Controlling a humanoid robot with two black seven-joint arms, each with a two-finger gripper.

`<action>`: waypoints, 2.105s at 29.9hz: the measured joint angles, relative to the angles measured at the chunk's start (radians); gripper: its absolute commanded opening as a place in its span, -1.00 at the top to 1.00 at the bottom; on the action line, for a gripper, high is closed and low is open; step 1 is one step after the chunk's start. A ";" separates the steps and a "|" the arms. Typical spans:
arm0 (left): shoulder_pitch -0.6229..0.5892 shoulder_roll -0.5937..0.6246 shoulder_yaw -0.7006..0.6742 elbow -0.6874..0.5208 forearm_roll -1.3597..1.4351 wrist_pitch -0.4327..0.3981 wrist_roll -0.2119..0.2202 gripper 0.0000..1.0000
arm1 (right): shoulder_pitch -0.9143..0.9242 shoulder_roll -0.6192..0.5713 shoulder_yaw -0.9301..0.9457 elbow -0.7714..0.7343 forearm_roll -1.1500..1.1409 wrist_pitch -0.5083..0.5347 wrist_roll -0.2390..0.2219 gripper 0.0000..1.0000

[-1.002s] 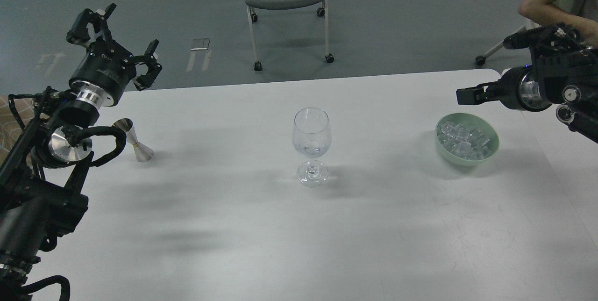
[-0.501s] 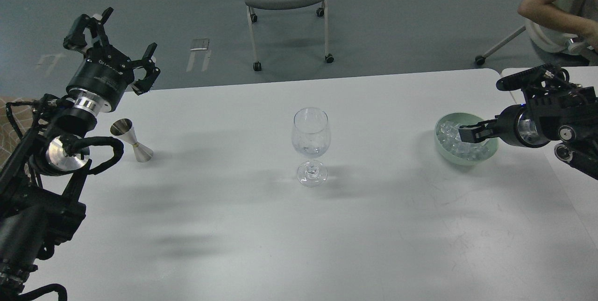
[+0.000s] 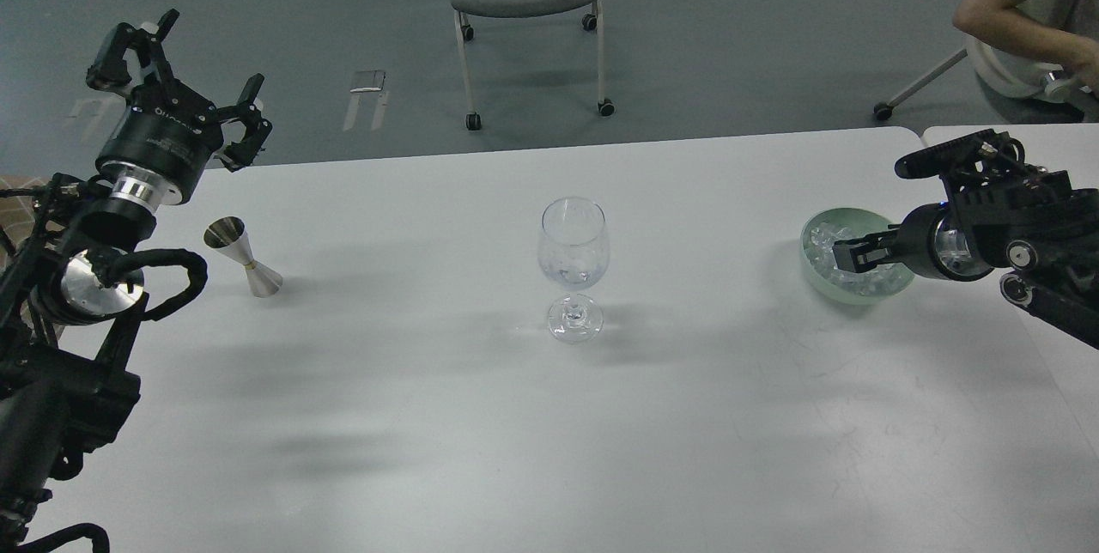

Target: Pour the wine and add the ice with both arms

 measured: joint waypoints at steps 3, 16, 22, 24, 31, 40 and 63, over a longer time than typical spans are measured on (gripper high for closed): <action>0.001 0.000 0.001 0.006 0.000 0.000 0.000 -0.96 | -0.001 0.003 -0.001 -0.003 0.000 0.000 -0.011 -0.41; 0.003 -0.004 0.002 0.013 0.000 -0.001 0.000 -0.96 | 0.002 0.013 -0.005 -0.008 0.003 0.000 -0.014 0.06; 0.002 -0.002 0.001 0.013 0.000 -0.001 0.000 -0.96 | 0.002 0.020 -0.006 -0.008 0.003 0.000 -0.014 0.24; 0.003 -0.002 0.001 0.013 0.000 -0.001 0.000 -0.96 | 0.001 0.021 -0.006 -0.008 0.003 0.000 -0.014 0.24; 0.003 -0.001 -0.001 0.013 -0.001 0.000 0.000 -0.96 | 0.000 0.022 -0.006 -0.008 0.004 0.000 -0.014 0.38; 0.011 -0.001 -0.001 0.015 -0.001 0.000 -0.001 -0.96 | -0.005 0.022 -0.007 -0.007 0.004 0.000 -0.014 0.75; 0.016 -0.003 -0.003 0.013 -0.001 0.011 -0.002 -0.96 | 0.026 -0.085 0.086 0.167 0.020 0.000 -0.015 0.77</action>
